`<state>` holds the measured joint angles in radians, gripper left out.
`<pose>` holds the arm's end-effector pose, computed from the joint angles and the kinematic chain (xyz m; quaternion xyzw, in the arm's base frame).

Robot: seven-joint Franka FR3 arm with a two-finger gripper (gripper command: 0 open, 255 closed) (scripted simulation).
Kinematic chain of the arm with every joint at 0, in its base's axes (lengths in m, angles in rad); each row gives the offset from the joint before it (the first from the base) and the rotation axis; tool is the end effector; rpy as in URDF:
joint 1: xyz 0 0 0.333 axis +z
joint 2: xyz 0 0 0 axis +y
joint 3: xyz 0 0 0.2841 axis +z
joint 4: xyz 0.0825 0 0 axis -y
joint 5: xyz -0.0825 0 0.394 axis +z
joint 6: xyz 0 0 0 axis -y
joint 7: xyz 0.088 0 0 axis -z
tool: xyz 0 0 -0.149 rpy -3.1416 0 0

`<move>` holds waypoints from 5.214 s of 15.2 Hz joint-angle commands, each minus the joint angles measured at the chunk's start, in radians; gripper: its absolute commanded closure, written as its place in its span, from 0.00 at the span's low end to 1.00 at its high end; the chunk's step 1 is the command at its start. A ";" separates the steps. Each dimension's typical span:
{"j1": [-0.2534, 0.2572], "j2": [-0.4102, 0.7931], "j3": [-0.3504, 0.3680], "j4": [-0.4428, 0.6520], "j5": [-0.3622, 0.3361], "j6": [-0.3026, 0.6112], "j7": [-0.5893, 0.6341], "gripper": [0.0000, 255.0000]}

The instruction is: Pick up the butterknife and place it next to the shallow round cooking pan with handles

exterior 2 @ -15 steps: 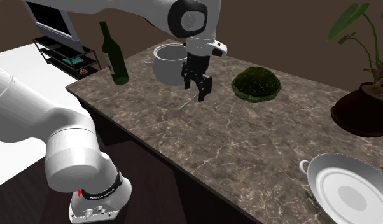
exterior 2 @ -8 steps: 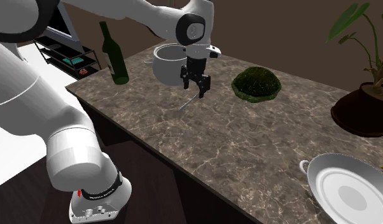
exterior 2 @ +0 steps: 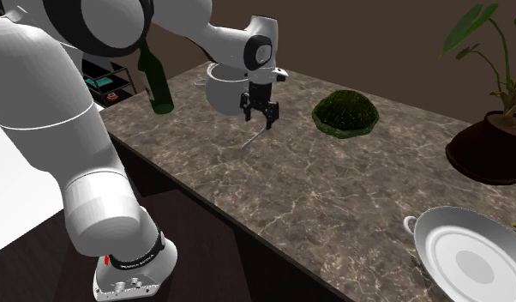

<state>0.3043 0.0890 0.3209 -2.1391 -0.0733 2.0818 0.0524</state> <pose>0.4373 0.3090 0.2754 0.9507 0.3014 -0.0610 0.0391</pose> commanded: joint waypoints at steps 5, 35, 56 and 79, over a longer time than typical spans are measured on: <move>0.006 0.044 0.002 -0.030 -0.021 0.071 0.012 0.00; 0.002 -0.019 0.004 0.003 0.006 -0.020 -0.011 1.00; -0.078 -0.016 -0.072 0.196 -0.007 -0.201 -0.174 1.00; -0.283 0.561 -0.237 1.043 -0.081 -0.439 -0.569 1.00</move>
<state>0.0273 0.6050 0.0887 -1.1694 -0.1532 1.6693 -0.4999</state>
